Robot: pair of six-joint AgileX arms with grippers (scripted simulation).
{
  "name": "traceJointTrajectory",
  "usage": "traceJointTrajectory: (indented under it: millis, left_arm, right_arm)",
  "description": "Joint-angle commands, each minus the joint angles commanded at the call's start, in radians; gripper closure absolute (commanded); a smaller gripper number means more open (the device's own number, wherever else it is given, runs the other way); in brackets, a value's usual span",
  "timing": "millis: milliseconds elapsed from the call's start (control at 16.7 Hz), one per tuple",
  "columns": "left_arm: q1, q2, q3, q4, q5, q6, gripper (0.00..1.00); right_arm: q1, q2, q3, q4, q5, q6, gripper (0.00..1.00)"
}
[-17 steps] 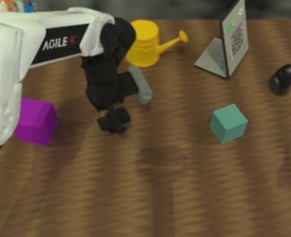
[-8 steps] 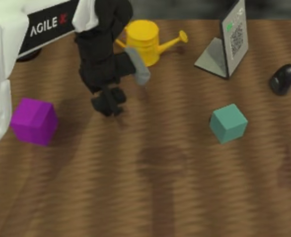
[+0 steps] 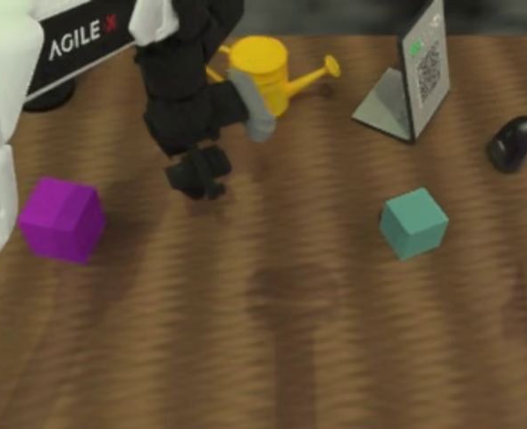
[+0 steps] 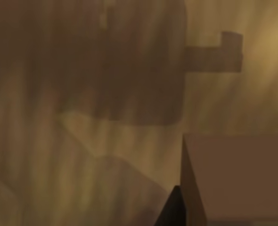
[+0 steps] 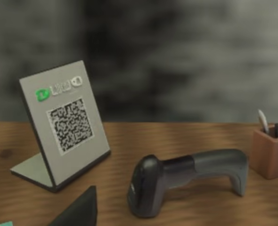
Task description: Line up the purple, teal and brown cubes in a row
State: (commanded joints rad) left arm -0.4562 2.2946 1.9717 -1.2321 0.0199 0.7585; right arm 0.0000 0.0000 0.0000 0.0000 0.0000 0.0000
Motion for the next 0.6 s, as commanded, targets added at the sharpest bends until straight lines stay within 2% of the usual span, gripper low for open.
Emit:
traceJointTrajectory:
  millis: [180,600]
  left_arm:
    - [-0.092,0.005,0.023,-0.016,-0.001,-0.027,1.00]
    - [-0.435,0.013,0.086,-0.074,-0.002,-0.120,1.00]
  right_arm:
    - [0.000,0.000,0.000,0.000,0.000,0.000,0.00]
    - [0.000,0.000,0.000,0.000,0.000,0.000,0.00]
